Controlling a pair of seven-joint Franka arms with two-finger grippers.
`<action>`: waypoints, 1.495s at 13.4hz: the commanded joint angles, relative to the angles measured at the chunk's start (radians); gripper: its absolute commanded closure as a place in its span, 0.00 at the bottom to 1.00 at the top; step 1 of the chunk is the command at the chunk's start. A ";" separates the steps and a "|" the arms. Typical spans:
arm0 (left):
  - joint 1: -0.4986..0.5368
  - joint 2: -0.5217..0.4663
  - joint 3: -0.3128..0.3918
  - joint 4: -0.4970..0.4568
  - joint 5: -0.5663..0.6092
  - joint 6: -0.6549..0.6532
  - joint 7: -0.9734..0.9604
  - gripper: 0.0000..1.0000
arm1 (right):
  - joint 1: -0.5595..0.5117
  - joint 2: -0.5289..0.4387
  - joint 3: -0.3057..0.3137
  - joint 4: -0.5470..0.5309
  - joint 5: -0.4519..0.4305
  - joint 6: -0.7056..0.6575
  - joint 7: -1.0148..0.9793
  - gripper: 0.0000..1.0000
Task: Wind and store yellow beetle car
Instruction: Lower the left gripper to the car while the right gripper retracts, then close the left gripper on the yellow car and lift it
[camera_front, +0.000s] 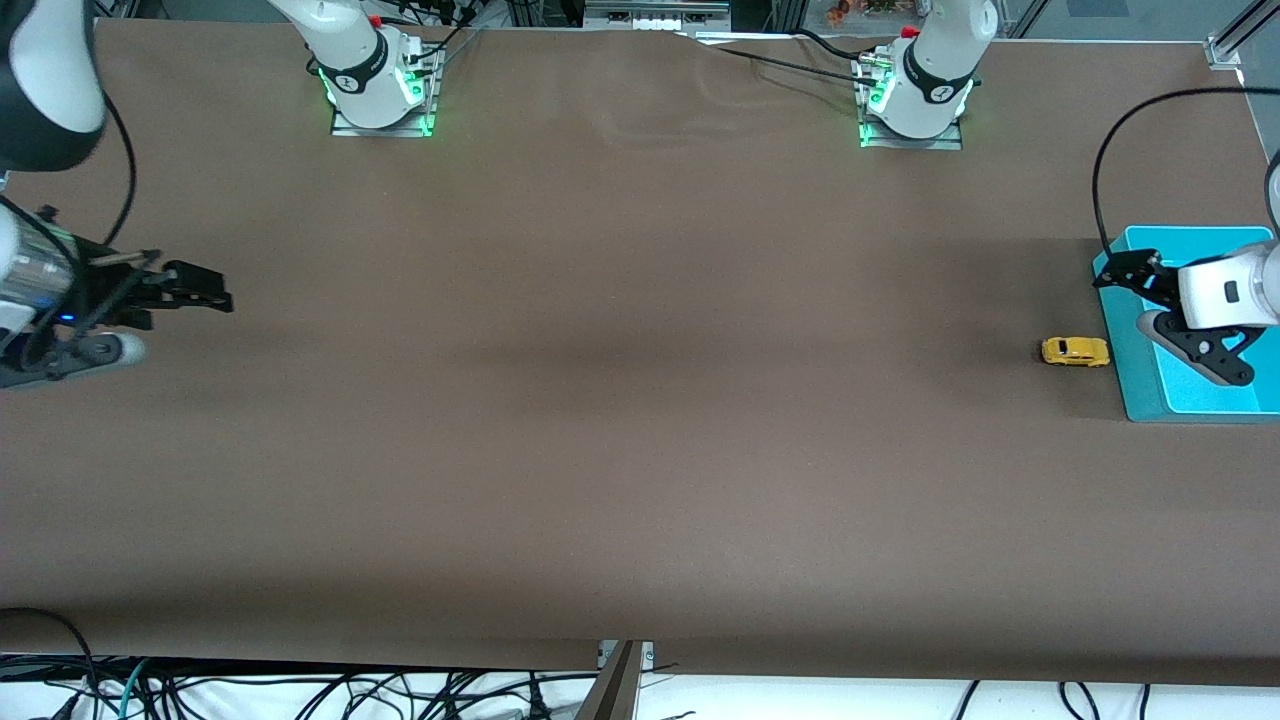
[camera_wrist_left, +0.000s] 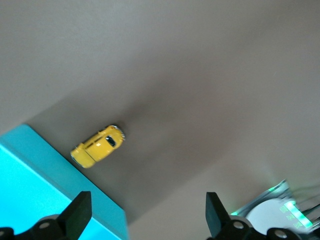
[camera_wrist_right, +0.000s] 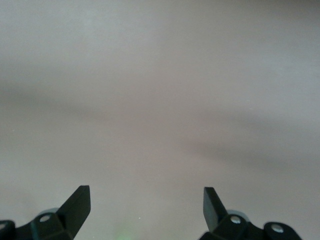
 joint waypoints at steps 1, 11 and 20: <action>0.049 0.035 -0.009 -0.032 0.038 0.114 0.300 0.00 | -0.002 -0.023 -0.034 0.021 -0.029 -0.023 0.023 0.00; 0.130 0.135 -0.009 -0.395 0.160 0.758 0.568 0.00 | 0.000 -0.153 -0.037 -0.086 -0.122 -0.032 0.026 0.00; 0.187 0.218 -0.023 -0.406 0.164 0.841 0.654 0.65 | -0.005 -0.234 -0.045 -0.209 -0.074 -0.040 0.091 0.00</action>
